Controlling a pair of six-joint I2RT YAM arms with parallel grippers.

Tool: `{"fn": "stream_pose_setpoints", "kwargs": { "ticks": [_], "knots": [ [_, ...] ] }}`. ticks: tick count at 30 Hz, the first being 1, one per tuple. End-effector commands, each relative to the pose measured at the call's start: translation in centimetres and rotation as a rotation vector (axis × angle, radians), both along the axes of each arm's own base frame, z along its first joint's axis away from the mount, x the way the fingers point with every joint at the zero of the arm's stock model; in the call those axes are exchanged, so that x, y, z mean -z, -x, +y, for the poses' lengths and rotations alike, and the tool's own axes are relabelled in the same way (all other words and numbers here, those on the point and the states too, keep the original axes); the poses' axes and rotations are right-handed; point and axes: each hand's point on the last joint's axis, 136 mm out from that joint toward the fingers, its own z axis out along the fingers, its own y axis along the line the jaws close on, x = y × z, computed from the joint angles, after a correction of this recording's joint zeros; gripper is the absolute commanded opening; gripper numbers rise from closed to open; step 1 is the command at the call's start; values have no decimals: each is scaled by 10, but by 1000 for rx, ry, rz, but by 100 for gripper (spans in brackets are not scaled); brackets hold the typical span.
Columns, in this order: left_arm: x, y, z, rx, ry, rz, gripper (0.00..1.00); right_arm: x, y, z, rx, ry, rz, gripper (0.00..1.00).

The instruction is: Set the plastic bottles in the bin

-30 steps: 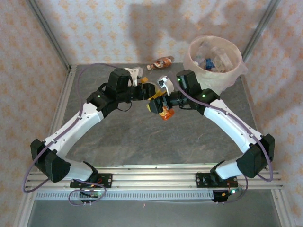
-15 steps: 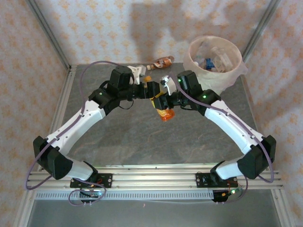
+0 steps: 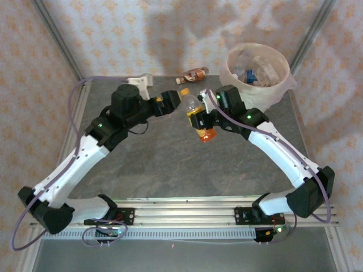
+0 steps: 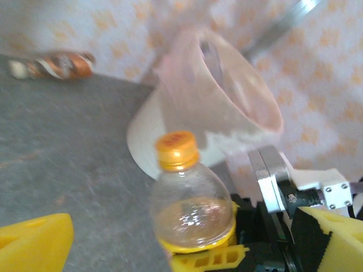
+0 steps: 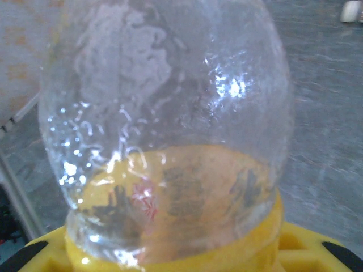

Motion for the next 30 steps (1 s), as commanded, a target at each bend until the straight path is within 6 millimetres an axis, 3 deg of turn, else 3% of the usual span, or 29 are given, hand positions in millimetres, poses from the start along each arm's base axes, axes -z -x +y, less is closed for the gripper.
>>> {"fn": "stream_pose_setpoints", "kwargs": {
  "ticks": [1,7,15,18,24,30],
  "knots": [
    [19,-9,46,-262,-44,23,100,-41,-17,-34,164,-9,-118,42],
    [53,-4,92,-491,-128,132,100,-83,-39,-71,300,-26,-216,40],
    [75,-5,103,-529,-154,190,100,-153,-82,-146,633,-71,-379,40],
    [79,-5,105,-532,-155,203,100,-171,-95,-170,718,-92,-427,40],
    [91,-7,107,-536,-151,243,100,-182,-128,-216,875,10,-484,41],
    [99,-8,106,-528,-140,273,100,-166,-172,-247,864,173,-501,41]
  ]
}}
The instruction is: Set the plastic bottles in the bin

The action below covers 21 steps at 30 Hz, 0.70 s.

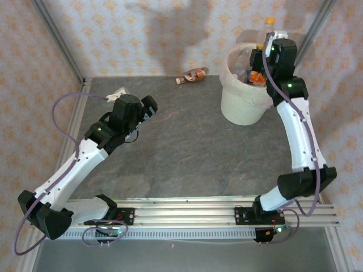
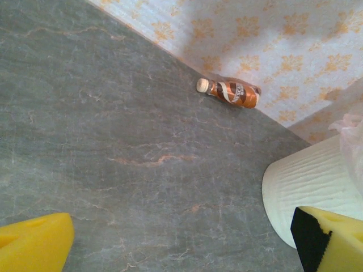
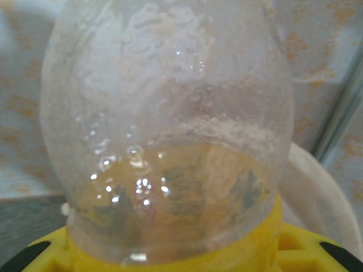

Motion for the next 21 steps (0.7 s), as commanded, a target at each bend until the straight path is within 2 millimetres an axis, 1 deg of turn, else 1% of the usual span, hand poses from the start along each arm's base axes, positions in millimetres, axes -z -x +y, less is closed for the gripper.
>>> {"fn": "stream_pose_setpoints", "kwargs": {
  "ticks": [1,2,5,8,11,15,18,19,21],
  "knots": [
    [14,3,7,-26,-3,48,100,-2,-22,-21,14,126,-4,41],
    [14,3,8,-26,-5,49,100,4,-29,-22,-18,167,14,42],
    [15,6,11,-31,-11,55,100,17,-46,-38,-27,235,51,42],
    [17,9,16,-43,-18,58,100,30,-50,-43,-115,225,112,43],
    [20,11,19,-53,-14,58,100,43,-53,-46,-183,276,138,43],
    [24,11,19,-53,0,64,100,59,-58,-47,-217,307,164,44],
    [27,11,18,-53,7,71,100,72,-54,-34,-296,275,192,50],
    [27,11,18,-51,7,73,100,75,-52,-31,-314,270,200,54],
    [28,11,18,-52,6,75,100,75,-49,-29,-324,271,204,65]
  ]
}}
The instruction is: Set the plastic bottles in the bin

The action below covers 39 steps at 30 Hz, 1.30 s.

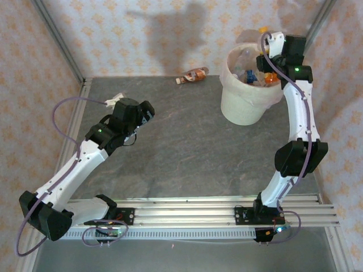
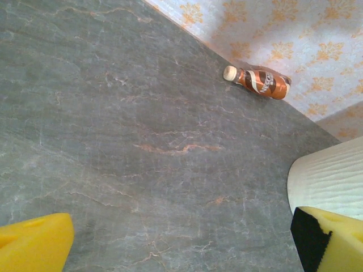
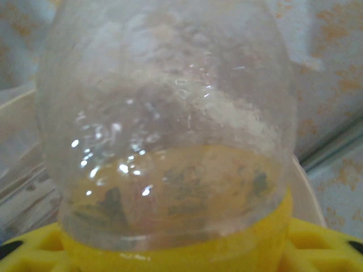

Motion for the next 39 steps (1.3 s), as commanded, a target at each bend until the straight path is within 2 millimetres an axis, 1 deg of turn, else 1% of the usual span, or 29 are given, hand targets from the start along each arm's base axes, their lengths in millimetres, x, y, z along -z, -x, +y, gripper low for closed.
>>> {"fn": "stream_pose_setpoints", "kwargs": {
  "ticks": [1,3,5,9,11,13,14,16,18,19,20,22,25,27,29,31,33,34,36,39],
  "knots": [
    [1,5,6,-20,9,5,100,5,7,12,-77,0,19,73],
    [1,5,6,-21,6,5,100,-1,11,13,-78,-3,7,82],
    [3,5,7,-22,5,9,100,-11,16,16,-89,-19,-20,86],
    [5,4,5,-20,13,13,100,-30,24,27,-121,-106,-64,90],
    [8,2,4,-16,16,20,100,-38,27,36,-158,-182,-74,90],
    [10,2,3,-15,16,25,100,-40,26,37,-151,-235,-75,90],
    [11,1,3,-15,14,28,100,-39,21,32,-114,-258,-79,89],
    [13,2,2,-12,12,33,100,-34,6,13,19,-284,-88,87],
    [13,1,3,-12,10,36,100,-22,-8,-11,171,-291,-76,81],
    [13,1,3,-11,8,36,100,-14,-14,-22,243,-294,-61,75],
    [14,2,4,-13,6,38,100,-3,-19,-28,282,-290,-32,67],
    [14,2,5,-15,3,39,100,14,-27,-29,297,-296,23,58],
    [15,3,7,-22,-3,44,100,37,-32,-19,254,-317,112,55],
    [17,3,7,-25,-1,46,100,52,-27,-18,260,-320,171,52],
    [19,2,8,-28,1,49,100,66,-19,-35,362,-276,194,51],
    [21,1,6,-25,4,52,100,73,-9,-59,488,-206,188,51],
    [21,0,5,-18,4,57,100,76,0,-71,554,-160,189,51],
    [22,-1,4,-14,4,61,100,77,3,-71,557,-153,194,51],
    [22,-3,2,-10,3,67,100,75,4,-65,520,-173,197,51],
    [22,-5,1,-10,8,70,100,57,2,-56,479,-214,155,51]
  ]
}}
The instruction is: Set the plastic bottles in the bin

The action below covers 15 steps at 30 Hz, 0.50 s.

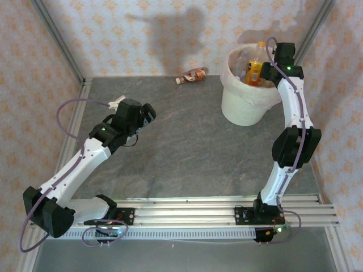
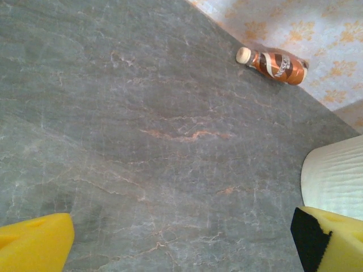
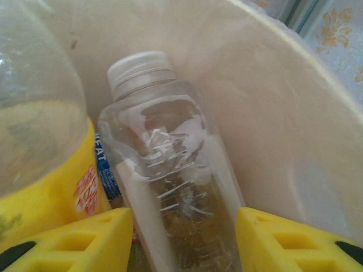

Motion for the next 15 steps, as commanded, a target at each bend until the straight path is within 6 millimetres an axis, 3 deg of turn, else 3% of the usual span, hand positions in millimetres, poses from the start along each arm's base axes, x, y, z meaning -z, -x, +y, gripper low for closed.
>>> {"fn": "stream_pose_setpoints", "kwargs": {
  "ticks": [1,8,15],
  "knots": [
    [-2,-2,3,-13,6,3,100,-36,15,-3,30,-8,-61,52],
    [5,1,5,-23,0,15,100,-94,22,11,9,-99,-203,54],
    [4,-15,-5,40,-38,22,100,-144,52,22,5,-183,-377,63]
  ]
}}
